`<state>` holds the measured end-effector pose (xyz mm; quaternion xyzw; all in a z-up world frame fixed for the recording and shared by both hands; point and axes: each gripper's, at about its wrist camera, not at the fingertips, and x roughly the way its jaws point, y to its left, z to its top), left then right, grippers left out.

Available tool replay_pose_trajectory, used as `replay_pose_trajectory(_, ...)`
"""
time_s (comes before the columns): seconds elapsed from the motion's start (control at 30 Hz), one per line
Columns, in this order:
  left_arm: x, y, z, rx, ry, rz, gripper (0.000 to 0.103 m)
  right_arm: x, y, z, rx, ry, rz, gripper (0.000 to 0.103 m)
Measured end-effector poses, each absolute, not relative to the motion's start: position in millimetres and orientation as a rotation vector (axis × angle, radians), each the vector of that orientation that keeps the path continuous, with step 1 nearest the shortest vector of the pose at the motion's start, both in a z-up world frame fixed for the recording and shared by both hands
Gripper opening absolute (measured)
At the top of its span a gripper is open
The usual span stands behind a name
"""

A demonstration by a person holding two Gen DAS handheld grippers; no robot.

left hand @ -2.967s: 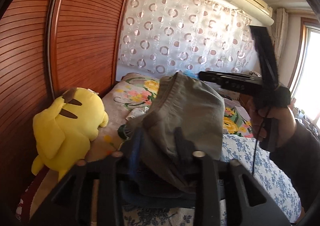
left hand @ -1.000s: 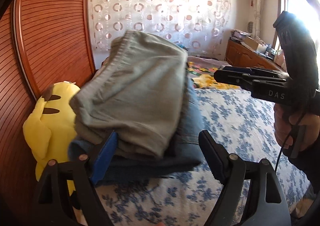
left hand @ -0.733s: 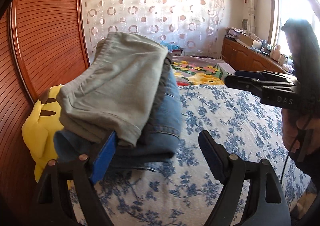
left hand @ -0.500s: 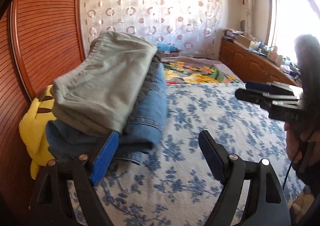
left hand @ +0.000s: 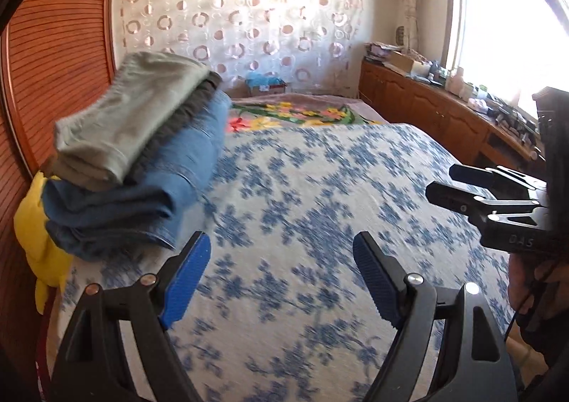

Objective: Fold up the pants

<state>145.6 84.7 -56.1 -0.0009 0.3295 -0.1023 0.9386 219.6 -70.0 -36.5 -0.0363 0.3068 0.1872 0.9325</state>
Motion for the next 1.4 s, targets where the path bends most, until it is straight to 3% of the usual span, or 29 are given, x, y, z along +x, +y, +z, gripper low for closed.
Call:
replay_pose_trajectory(0.6,85.3,41.2,-5.6,0.026,0.598,-0.233,0.083,142.5,-120.6,8.3,-0.041,0.543,0.292,0.075)
replay_pose_trajectory(1.4,46.0,45.9,31.7,0.000,0.492,-0.182,0.083,102.3,-124.2,37.6,-0.021,0.442,0.250,0.075)
